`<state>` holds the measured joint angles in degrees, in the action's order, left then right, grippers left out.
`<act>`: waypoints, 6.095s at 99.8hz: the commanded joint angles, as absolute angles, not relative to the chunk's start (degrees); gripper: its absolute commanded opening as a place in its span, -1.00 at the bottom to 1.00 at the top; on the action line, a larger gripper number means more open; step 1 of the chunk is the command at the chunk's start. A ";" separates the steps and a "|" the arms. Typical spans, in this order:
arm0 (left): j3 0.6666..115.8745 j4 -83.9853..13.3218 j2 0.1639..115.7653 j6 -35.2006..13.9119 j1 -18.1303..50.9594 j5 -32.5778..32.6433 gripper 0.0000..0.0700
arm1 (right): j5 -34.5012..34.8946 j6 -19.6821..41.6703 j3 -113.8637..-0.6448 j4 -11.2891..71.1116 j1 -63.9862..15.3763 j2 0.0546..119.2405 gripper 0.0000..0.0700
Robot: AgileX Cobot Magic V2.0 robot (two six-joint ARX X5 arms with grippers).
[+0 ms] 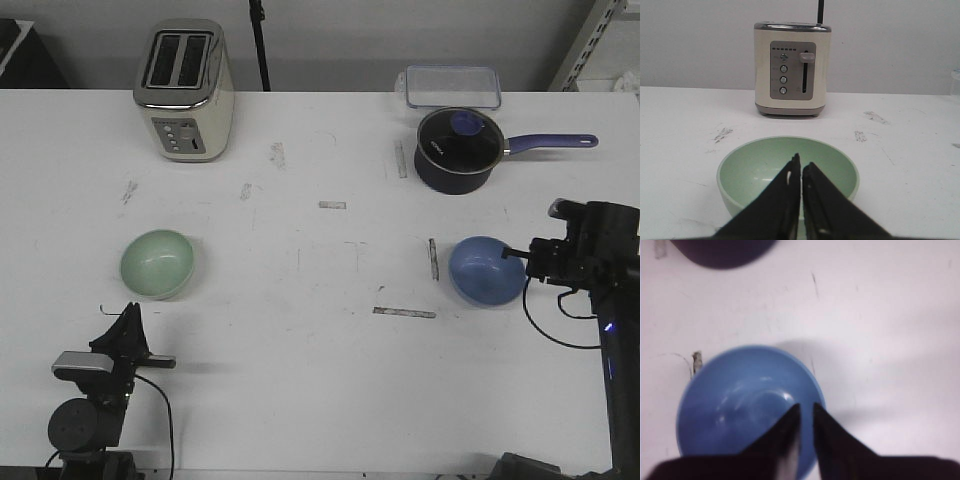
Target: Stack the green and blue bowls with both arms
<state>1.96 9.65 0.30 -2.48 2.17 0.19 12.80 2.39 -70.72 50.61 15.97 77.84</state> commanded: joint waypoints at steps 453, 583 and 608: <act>0.67 10.37 0.19 -2.81 2.28 0.45 -1.00 | 0.56 -2.98 -40.62 -1.76 -3.57 50.39 -0.99; 0.67 10.37 0.19 -2.81 2.26 0.45 -0.99 | 3.42 2.94 -27.46 9.21 1.10 15.79 -0.99; 0.67 10.37 0.19 -2.74 2.26 0.45 -0.99 | 3.42 2.94 -27.46 9.21 1.10 15.79 -0.99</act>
<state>1.96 9.65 0.30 -2.48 2.17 0.19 3.38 2.02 -27.55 9.80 1.17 15.81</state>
